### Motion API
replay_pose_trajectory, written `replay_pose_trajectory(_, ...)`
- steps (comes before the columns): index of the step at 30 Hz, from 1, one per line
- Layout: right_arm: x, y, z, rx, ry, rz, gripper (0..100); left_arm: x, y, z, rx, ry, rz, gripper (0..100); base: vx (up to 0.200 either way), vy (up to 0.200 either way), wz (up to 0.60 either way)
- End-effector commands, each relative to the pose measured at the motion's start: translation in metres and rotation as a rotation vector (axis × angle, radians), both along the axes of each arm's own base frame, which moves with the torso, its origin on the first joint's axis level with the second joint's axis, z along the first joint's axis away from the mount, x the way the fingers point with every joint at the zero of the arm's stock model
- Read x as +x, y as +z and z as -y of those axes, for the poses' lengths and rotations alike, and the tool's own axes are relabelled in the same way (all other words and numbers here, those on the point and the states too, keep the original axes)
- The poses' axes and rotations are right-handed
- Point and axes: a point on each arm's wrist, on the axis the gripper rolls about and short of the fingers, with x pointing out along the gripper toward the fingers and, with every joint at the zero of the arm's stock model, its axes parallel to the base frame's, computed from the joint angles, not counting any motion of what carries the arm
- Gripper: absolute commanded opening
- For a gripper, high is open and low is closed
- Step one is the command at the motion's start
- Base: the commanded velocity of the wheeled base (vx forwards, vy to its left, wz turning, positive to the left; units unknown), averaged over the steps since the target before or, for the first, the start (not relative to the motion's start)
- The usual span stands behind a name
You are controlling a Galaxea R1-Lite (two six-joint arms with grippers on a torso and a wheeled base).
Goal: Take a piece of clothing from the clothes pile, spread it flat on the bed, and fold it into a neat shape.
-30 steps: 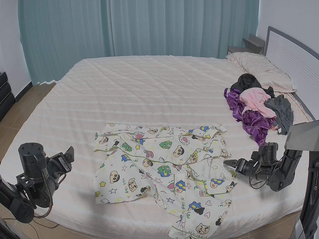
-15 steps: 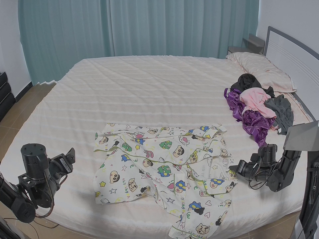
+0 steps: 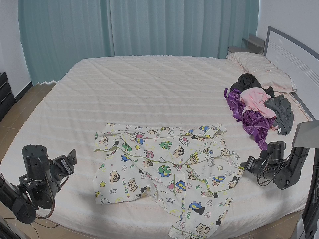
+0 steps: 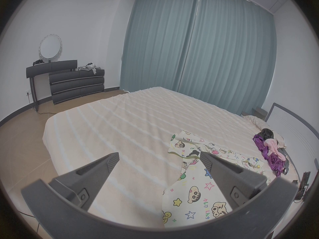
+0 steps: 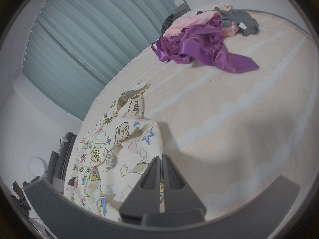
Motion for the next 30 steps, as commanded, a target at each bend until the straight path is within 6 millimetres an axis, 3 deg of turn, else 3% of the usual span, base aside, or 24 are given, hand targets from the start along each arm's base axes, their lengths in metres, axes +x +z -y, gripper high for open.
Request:
replay_pose_trajectory(1,-0.004,0.009,0.014,-0.038,-0.031,0.021,0,-0.001,-0.001,0.003,0.002,-0.013,-0.007,100,0.0,0.0,0.0)
replay_pose_trajectory(11,-0.002,0.013,0.044,-0.065,-0.121,0.046,0,-0.001,-0.001,0.003,0.002,-0.013,-0.007,100,0.0,0.0,0.0)
replay_pose_trajectory(21,0.001,0.015,0.056,-0.084,-0.149,0.064,0,-0.002,-0.004,0.003,0.006,-0.018,-0.018,100,0.0,0.0,0.0)
replay_pose_trajectory(30,0.007,0.02,0.071,-0.091,-0.197,0.106,0,-0.004,-0.015,0.016,-0.006,-0.064,-0.064,100,0.0,0.0,0.0)
